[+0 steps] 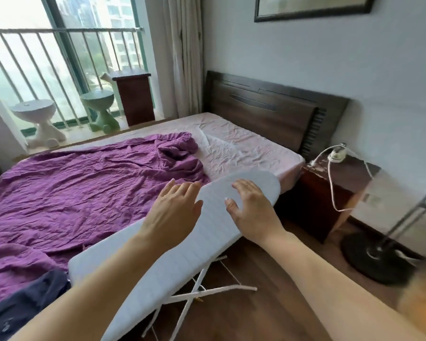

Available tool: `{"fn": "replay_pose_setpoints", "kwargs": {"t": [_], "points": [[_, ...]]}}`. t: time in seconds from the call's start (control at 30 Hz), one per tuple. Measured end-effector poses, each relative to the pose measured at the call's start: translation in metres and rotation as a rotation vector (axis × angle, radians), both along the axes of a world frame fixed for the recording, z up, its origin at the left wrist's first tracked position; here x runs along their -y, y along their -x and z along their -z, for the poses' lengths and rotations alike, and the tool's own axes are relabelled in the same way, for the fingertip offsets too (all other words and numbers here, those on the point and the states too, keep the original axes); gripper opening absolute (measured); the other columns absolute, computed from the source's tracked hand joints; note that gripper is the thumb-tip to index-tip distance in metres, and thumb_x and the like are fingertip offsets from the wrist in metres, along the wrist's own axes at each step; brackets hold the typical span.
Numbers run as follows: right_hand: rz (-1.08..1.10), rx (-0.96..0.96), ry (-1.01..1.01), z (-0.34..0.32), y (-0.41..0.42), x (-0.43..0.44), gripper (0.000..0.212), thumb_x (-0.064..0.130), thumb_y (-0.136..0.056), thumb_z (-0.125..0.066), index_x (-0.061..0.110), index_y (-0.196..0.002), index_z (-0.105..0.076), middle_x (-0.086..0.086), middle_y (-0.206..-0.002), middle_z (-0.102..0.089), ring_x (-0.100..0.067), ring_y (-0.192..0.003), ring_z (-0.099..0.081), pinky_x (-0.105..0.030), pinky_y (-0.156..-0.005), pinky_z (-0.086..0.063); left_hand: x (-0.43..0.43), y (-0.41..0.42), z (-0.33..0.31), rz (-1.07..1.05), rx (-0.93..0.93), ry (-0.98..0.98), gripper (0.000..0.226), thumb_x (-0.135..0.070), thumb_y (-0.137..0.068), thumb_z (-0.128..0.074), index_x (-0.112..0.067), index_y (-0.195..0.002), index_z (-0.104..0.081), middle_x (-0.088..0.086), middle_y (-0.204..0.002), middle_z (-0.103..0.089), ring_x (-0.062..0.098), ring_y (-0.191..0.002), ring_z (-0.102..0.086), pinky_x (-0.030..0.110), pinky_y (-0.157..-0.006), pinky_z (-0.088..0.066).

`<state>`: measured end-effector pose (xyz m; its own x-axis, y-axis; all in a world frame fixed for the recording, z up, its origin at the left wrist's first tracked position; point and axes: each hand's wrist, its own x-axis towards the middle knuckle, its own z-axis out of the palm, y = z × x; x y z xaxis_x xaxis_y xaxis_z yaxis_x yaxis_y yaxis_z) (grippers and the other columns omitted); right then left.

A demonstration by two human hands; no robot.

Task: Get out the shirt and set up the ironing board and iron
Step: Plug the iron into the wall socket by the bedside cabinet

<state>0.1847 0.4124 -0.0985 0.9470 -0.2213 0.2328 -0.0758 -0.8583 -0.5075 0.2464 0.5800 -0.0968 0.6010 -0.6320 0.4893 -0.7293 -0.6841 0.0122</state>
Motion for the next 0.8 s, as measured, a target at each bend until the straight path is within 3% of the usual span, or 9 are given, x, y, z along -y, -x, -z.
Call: {"fn": "replay_pose_setpoints", "kwargs": {"t": [0.1, 0.23, 0.37, 0.47, 0.8], "points": [[0.132, -0.024, -0.019, 0.002, 0.025, 0.047, 0.051, 0.031, -0.097, -0.044, 0.008, -0.142, -0.036, -0.007, -0.153, -0.034, -0.018, -0.144, -0.024, -0.025, -0.116, -0.015, 0.059, 0.001, 0.001, 0.134, -0.073, 0.049, 0.036, -0.024, -0.091, -0.05, -0.007, -0.122, -0.053, 0.012, -0.119, -0.064, 0.031, -0.11, -0.06, 0.049, -0.108, -0.036], [0.307, -0.024, -0.036, 0.011, 0.045, 0.123, 0.051, 0.033, -0.098, -0.04, 0.008, -0.143, -0.037, -0.007, -0.153, -0.033, -0.017, -0.145, -0.02, -0.027, -0.117, -0.015, 0.153, 0.004, 0.0, 0.316, -0.11, 0.057, 0.034, -0.019, -0.091, -0.054, -0.004, -0.121, -0.055, 0.013, -0.121, -0.064, 0.034, -0.11, -0.06, 0.048, -0.108, -0.034], [0.458, 0.012, -0.048, 0.017, 0.052, 0.203, 0.051, 0.035, -0.097, -0.038, 0.011, -0.143, -0.037, -0.005, -0.154, -0.033, -0.016, -0.145, -0.021, -0.029, -0.117, -0.018, 0.248, -0.002, -0.009, 0.465, -0.16, 0.06, 0.034, -0.024, -0.096, -0.044, -0.011, -0.128, -0.049, 0.008, -0.131, -0.057, 0.026, -0.121, -0.051, 0.037, -0.113, -0.025], [0.537, 0.038, -0.027, 0.016, 0.047, 0.266, 0.05, 0.034, -0.097, -0.038, 0.011, -0.141, -0.039, -0.006, -0.152, -0.036, -0.016, -0.144, -0.025, -0.03, -0.117, -0.019, 0.32, -0.017, -0.011, 0.537, -0.167, 0.056, 0.038, -0.027, -0.097, -0.04, -0.013, -0.132, -0.046, 0.005, -0.137, -0.051, 0.022, -0.128, -0.045, 0.036, -0.112, -0.027], [0.695, 0.038, -0.05, 0.014, 0.014, 0.436, 0.049, 0.03, -0.097, -0.042, 0.007, -0.14, -0.04, -0.008, -0.15, -0.037, -0.018, -0.142, -0.029, -0.027, -0.116, -0.02, 0.511, -0.066, -0.01, 0.652, -0.171, 0.099, 0.032, -0.021, -0.092, -0.05, -0.008, -0.12, -0.055, 0.008, -0.111, -0.067, 0.026, -0.105, -0.059, 0.034, -0.098, -0.04]]}}
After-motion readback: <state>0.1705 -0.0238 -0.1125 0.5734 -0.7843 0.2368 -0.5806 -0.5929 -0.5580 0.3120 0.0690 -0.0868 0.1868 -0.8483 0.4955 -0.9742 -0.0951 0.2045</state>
